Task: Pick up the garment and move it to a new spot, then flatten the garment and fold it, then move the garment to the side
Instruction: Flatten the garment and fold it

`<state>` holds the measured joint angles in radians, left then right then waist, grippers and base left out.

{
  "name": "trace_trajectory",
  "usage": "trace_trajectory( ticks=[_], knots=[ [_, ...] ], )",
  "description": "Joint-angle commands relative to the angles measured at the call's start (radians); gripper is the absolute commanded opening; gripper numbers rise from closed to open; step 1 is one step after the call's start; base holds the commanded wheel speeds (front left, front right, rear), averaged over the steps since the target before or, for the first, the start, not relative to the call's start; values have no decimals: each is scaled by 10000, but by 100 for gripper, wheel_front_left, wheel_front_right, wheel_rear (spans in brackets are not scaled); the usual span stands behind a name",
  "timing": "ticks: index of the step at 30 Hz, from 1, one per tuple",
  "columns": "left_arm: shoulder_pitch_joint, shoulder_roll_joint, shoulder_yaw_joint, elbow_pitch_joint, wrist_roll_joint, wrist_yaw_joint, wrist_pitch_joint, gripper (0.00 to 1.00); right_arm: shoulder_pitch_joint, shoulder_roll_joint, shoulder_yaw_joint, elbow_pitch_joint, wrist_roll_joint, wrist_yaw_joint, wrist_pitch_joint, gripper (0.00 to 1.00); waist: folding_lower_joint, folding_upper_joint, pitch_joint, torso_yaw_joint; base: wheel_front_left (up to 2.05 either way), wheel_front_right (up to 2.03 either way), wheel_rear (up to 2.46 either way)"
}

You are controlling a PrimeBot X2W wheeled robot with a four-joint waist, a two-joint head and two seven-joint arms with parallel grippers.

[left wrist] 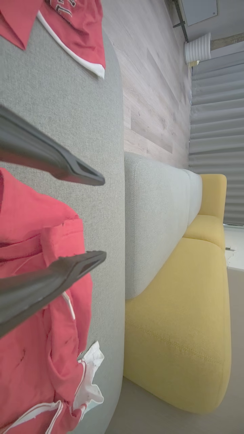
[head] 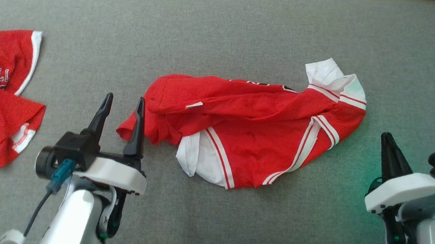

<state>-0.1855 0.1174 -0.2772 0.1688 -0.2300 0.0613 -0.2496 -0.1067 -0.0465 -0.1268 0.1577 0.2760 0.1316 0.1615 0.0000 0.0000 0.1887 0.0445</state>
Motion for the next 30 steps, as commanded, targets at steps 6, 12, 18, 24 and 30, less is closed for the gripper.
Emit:
trace_trajectory(
  ticks=[6, 12, 18, 24, 30],
  knots=[
    [98, 53, 481, -279, 134, -43, -122, 100, 210, -38, 633, -1277, -352, -9, -270, 100, 0, 0, -370, 4, 0, 0, 0],
    [593, 129, 571, -383, 192, 18, -122, 100, 458, -38, 1276, -2393, -1237, -9, -967, 100, 0, 0, -825, -52, 0, 0, 0],
    [1207, 235, 534, -571, 252, 131, -115, 100, 1176, -38, 1603, -3051, -1651, -9, -1031, 100, 0, 0, -1248, -107, 0, 0, 0],
    [1715, 330, 475, -857, 270, 284, 64, 100, 1800, -38, 1604, -3314, -1580, -9, -850, 100, 0, 0, -1448, -180, 0, 0, 0],
    [1928, 415, 429, -1073, 288, 384, 194, 100, 1850, -38, 1583, -3346, -1463, -9, -840, 100, 0, 0, -1460, -215, 0, 0, 0]
  ],
)
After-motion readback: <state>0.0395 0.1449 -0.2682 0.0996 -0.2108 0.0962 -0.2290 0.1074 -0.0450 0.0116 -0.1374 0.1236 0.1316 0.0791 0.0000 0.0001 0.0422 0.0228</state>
